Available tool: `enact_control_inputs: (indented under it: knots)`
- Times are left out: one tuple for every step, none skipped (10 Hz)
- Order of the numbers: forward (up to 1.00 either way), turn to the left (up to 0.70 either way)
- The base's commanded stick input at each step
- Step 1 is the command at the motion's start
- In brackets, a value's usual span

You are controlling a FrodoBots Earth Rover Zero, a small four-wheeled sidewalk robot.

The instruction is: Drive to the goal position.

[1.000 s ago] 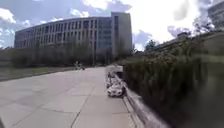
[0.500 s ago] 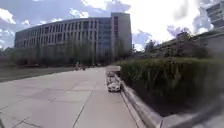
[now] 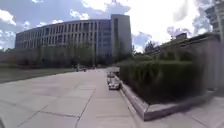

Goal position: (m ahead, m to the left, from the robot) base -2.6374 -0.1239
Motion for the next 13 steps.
enact_control_inputs:
  knots:
    - [-0.7,0.08]
    - [-0.7,0.07]
    - [-0.7,-0.1]
    - [-0.7,-0.35]
    - [-0.7,-0.35]
    - [-0.7,-0.35]
    - [-0.7,-0.35]
    - [-0.7,-0.35]
    - [-0.7,-0.35]
    - [-0.7,-0.35]
    - [-0.7,-0.35]
    - [-0.7,-0.35]
    - [-0.7,-0.35]
